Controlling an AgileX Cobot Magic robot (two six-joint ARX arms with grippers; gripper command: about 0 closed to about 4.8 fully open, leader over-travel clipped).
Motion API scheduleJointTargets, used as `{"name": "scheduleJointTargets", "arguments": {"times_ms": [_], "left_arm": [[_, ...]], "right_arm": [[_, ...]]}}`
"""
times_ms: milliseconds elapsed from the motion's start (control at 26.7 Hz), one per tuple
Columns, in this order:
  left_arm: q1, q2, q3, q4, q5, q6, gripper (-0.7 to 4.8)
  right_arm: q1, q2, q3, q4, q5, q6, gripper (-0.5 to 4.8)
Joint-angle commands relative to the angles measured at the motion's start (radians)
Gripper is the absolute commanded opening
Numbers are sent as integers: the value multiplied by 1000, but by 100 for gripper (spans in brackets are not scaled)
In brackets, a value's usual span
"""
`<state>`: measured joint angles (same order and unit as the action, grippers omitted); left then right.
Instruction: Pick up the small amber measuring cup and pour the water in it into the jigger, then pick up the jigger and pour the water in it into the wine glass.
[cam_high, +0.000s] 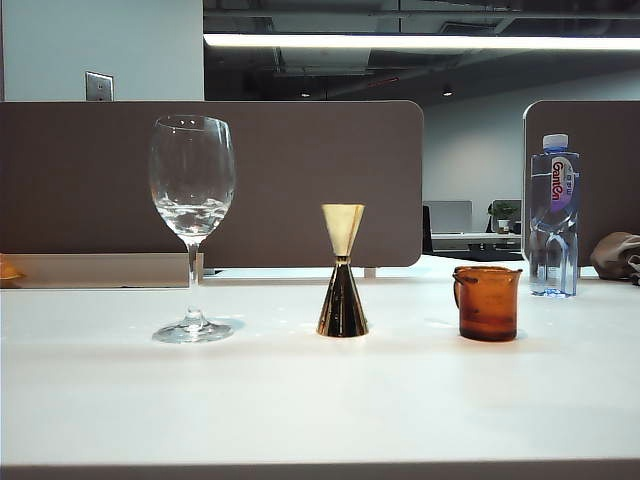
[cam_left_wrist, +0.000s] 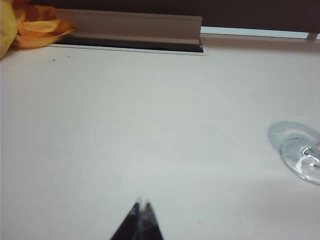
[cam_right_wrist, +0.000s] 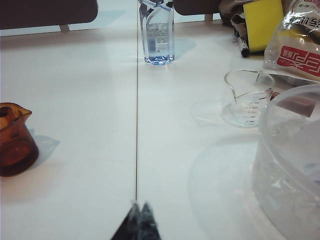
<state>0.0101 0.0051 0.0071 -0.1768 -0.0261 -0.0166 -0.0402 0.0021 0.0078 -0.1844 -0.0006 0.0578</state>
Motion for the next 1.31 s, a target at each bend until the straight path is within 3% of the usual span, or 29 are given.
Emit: {"name": "scheduleJointTargets", "arguments": {"times_ms": [37,1198,1310], "left_arm": [[1,1,0,-9,4,1,-2],[1,1,0,-9,4,1,-2],[1,1,0,-9,16,-34,-2]], "right_arm": [[-2,0,-7,2,-2,-4,-1],[-1,0,-7,2,-2,-3,-1],[-1,0,-7,3,-15,-2,-1]]}}
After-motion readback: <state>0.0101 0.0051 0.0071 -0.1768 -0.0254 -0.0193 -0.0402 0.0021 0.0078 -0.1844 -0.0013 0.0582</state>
